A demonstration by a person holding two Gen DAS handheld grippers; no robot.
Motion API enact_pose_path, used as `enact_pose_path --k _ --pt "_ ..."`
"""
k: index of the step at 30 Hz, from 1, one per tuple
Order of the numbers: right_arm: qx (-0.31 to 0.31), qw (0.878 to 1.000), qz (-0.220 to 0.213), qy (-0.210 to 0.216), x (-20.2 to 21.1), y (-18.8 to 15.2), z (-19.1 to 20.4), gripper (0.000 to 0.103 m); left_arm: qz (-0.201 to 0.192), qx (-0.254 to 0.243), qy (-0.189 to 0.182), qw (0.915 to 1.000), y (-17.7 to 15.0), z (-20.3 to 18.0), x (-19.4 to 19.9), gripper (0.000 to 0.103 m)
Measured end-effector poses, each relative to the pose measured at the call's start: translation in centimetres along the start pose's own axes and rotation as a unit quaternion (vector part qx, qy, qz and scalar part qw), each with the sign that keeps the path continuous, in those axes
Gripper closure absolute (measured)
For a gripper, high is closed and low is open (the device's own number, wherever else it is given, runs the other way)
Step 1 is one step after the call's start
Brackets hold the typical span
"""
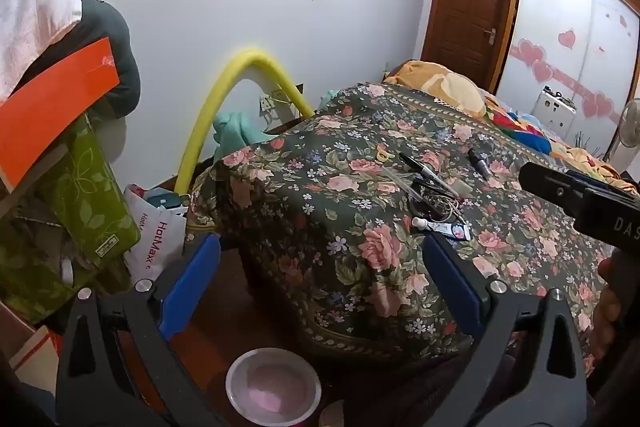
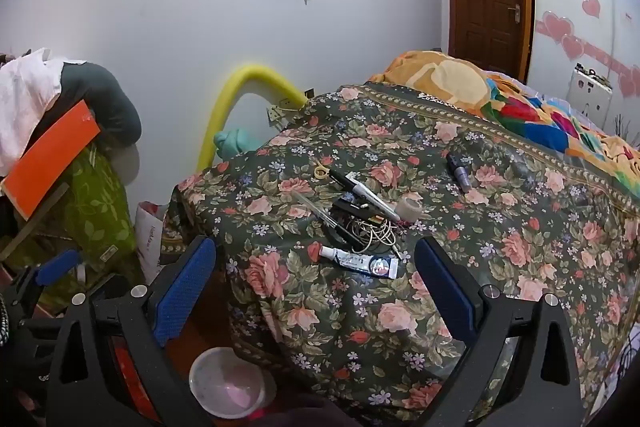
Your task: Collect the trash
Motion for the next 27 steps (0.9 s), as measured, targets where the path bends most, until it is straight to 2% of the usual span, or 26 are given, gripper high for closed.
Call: enact_pose_path --k 27 --pt "0.001 1.000 0.000 0.000 0.4 0.0 0.5 0.004 0.003 0.003 -0.005 1.0000 -0.4 0.2 0.1 0.001"
Point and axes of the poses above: each gripper's, at about its wrist camera, not at the fingertips, and x roughly against the way its jaws point, z to its left, y to its top, the point moved 9 cm from there along -x, roughly the way its jaws point, and after that the axes turned 8 degrees about z, right-handed, at the moved point
